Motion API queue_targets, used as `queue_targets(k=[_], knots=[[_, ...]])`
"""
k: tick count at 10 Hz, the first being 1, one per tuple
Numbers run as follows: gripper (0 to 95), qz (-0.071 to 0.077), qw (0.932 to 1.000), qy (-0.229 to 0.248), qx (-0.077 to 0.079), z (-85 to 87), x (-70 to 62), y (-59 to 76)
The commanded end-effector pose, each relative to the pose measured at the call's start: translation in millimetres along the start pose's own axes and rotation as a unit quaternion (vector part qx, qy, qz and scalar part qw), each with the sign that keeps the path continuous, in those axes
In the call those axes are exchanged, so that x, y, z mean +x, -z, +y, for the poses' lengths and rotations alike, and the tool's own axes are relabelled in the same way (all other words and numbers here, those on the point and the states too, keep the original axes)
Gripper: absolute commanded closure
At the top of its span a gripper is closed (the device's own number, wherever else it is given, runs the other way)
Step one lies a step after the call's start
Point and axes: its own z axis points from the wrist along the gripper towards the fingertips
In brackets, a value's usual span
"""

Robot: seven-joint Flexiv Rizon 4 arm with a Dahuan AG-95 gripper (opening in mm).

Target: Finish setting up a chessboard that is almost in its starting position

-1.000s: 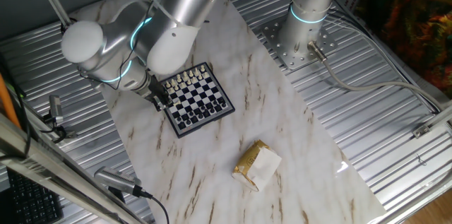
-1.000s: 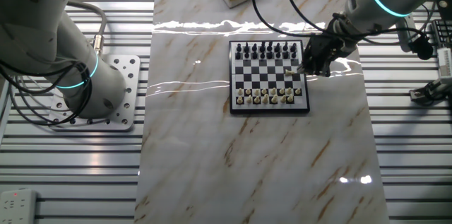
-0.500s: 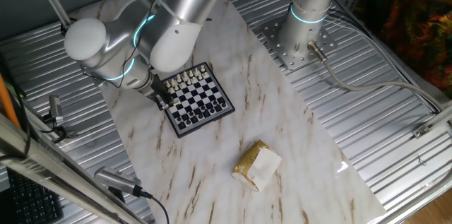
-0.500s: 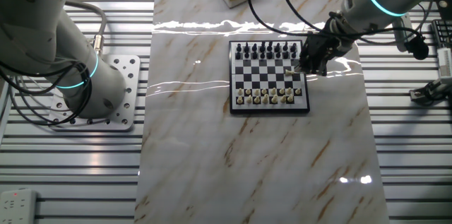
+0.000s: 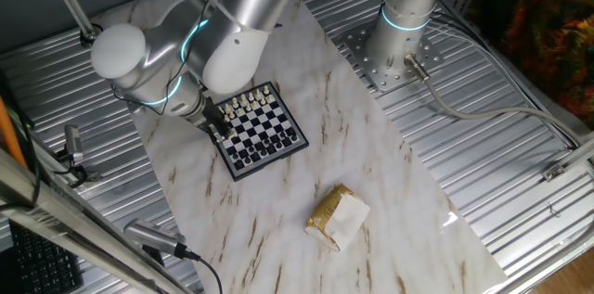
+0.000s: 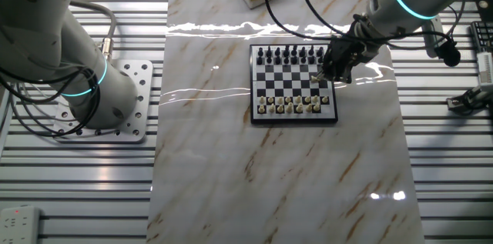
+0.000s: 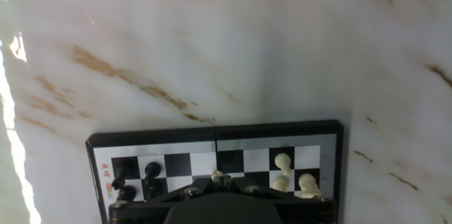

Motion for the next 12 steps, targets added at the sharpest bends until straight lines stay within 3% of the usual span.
queue_targets(k=[1, 5, 12], knots=[[95.0, -0.001, 1.0000, 0.000, 0.001, 2.1, -0.9, -1.2], [95.0, 0.000, 1.0000, 0.000, 0.003, 2.9, -0.9, -1.5], [95.0, 0.021, 0.9998, -0.003, 0.006, 2.8, -1.2, -2.8]])
